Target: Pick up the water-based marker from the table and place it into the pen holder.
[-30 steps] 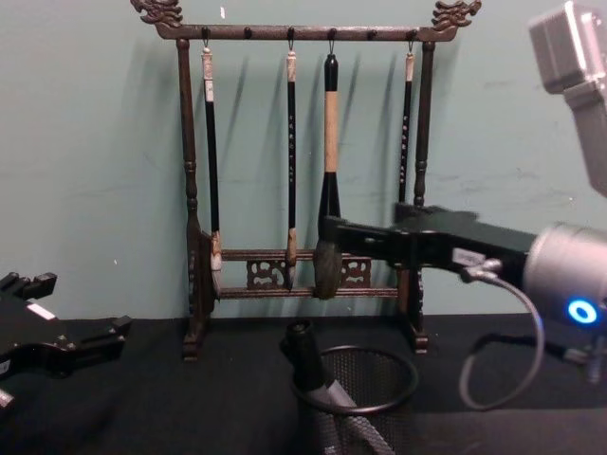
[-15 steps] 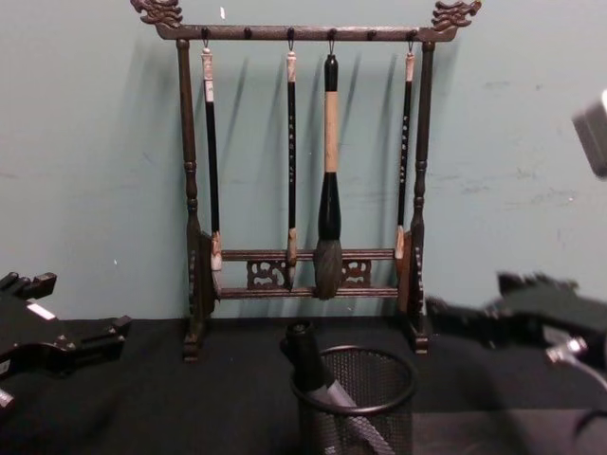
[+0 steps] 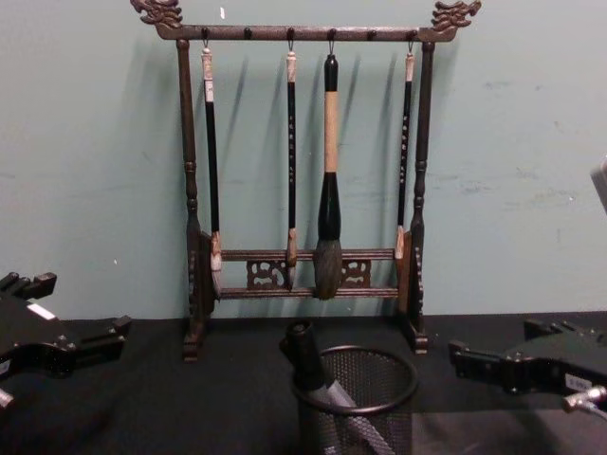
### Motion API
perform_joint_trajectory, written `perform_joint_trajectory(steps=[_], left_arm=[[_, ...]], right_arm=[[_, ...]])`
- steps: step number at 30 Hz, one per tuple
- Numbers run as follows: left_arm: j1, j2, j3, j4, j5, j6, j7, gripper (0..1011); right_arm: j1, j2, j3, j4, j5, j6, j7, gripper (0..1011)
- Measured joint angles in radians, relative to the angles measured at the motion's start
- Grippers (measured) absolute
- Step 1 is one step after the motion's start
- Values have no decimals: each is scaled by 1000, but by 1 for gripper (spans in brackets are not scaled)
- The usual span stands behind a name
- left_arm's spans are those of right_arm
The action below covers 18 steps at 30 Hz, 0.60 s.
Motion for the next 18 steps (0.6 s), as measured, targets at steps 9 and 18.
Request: perform_joint_trajectory(steps=[9,18], left_arm=[[0,0,0,0,0,0,0,1001],[0,0,0,0,0,0,0,1001]], right_arm=[[2,1,-3,-1,0,0,1,1002],[3,2,-4,-2,1,-1,1,1002]])
